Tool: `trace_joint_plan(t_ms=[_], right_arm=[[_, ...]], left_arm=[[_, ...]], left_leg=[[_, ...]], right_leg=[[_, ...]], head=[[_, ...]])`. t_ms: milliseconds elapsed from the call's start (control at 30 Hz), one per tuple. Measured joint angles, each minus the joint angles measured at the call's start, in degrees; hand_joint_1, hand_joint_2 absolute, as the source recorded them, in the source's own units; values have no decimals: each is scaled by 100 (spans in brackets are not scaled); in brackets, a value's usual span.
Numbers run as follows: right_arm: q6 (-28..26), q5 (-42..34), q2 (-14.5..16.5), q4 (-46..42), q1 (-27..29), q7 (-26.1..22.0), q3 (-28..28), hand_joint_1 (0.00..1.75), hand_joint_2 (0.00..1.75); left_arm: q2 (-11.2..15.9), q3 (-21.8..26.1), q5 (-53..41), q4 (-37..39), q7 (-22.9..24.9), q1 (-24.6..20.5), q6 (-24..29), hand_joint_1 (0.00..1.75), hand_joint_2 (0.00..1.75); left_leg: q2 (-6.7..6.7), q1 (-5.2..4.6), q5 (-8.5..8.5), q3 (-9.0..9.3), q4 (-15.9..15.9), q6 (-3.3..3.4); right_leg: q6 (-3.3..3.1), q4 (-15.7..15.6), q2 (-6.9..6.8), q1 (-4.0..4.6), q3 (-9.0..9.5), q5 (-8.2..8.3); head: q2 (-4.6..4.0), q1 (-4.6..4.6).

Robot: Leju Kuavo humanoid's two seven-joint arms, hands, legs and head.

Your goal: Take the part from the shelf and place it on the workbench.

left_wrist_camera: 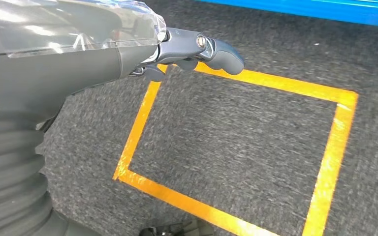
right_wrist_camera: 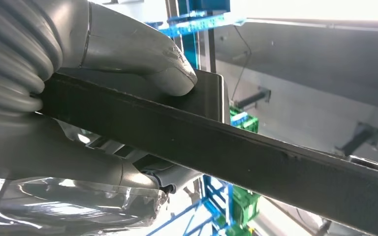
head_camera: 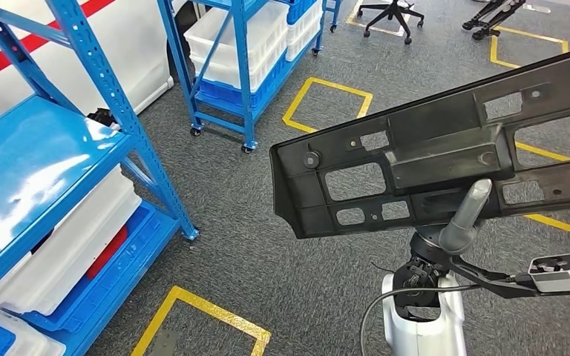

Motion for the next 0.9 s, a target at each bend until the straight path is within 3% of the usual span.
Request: trace_joint_plan(t_ms=[33, 100, 133, 200, 267, 333, 367, 400, 433, 500, 567, 633, 700, 767, 833, 867, 900], right_arm=[[3, -3, -1, 30, -24, 0, -1, 175, 175], [10, -13, -4, 95, -43, -1, -5, 175, 175], [11, -18, -5, 125, -45, -3, -10, 175, 175], [14, -31, -4, 194, -61, -14, -22, 175, 175], [17, -51, -1, 255, -71, -29, -33, 175, 175], [22, -71, 1, 314, -47, -54, -51, 175, 175], [26, -76, 1, 337, -30, -70, -64, 175, 175], [33, -78, 2, 355, -14, -84, -78, 175, 175], [45, -78, 2, 367, -3, -96, -87, 175, 175], [75, -76, 6, 382, 5, -114, -101, 175, 175], [93, -75, 16, 391, 20, -123, -110, 175, 175], [96, -74, 23, 395, 51, -125, -128, 175, 175], [104, -74, 23, 398, 69, -128, -149, 175, 175], [117, -72, 25, 416, 83, -134, -158, 175, 175], [127, -69, 26, 450, 131, -155, -167, 175, 175], [134, -63, 26, 467, 163, -172, -178, 175, 175], [147, -54, 26, 479, 189, -189, -190, 175, 175]], left_arm=[[2, 4, -1, 0, 14, 6, 0, 0, 175], [4, 5, -8, 1, 49, 30, 0, 0, 175], [8, 5, -14, 5, 66, 38, 0, 0, 175], [23, 5, -28, 25, 93, 65, 1, 0, 175], [47, 5, -44, 50, 109, 133, 2, 0, 175], [71, 4, -60, 64, 119, 203, 2, 0, 175], [82, 3, -68, 67, 118, 217, 2, 0, 175], [93, 2, -74, 69, 115, 219, 2, 0, 175], [104, 1, -79, 70, 105, 211, 2, 0, 175], [127, -1, -80, 72, 64, 193, 2, 0, 175], [140, -3, -79, 72, 14, 183, 2, 0, 175], [139, -5, -79, 72, -15, 156, 2, 0, 175], [137, -6, -76, 73, -70, 120, 2, 0, 175], [139, -6, -67, 74, -151, 110, 2, 0, 175], [140, -7, -61, 74, -191, 112, 2, 0, 175], [140, -7, -62, 74, -191, 111, 2, 0, 175], [140, -8, -61, 74, -184, 108, 2, 0, 175]], left_leg=[[41, -11, -9, 4, 1, -21], [133, -12, -22, 24, -11, -73], [105, -3, -50, 26, 5, -106], [-146, 19, -255, -84, 282, -160], [-453, 36, -626, -413, 996, -177], [-536, 39, -825, -741, 1636, -185], [-548, 42, -752, -780, 1667, -186], [-569, 50, -575, -717, 1477, -182], [-639, 64, -329, -562, 1094, -176], [-914, 105, -15, -250, 370, -162], [-1049, 109, 15, -140, 129, -136], [-927, 94, 43, -124, 94, -72], [-782, 95, 83, -99, 36, 9], [-623, 75, 95, -87, 8, 58], [-451, 50, 85, -91, 10, 74], [-366, 41, 77, -89, 10, 75], [-285, 33, 67, -83, 11, 74]], right_leg=[[-28, -59, -23, 24, 16, -14], [-71, -66, 100, 29, -5, 4], [-97, -86, 161, 14, -3, 17], [-163, -126, 294, -26, 7, 47], [-199, -134, 422, -42, 13, 56], [-207, -127, 581, -39, 14, 55], [-205, -120, 671, -40, 15, 54], [-200, -108, 763, -42, 18, 51], [-188, -88, 854, -46, 20, 44], [-142, -28, 1024, -44, -4, 24], [-68, 0, 1164, -63, -54, 30], [14, -11, 1251, -92, -88, 53], [70, 169, 952, -71, -179, -65], [105, 798, 537, -57, -481, -400], [129, 1502, 431, -76, -835, -659], [131, 1611, 419, -82, -891, -645], [121, 1471, 397, -81, -818, -525]], head=[[0, -1], [0, -1], [0, -1], [0, -1], [0, -2], [0, -2], [0, -2], [0, -2], [0, -2], [0, -1], [0, -1], [0, -1], [0, 0], [0, 1], [0, 0], [0, 0], [0, 0]])
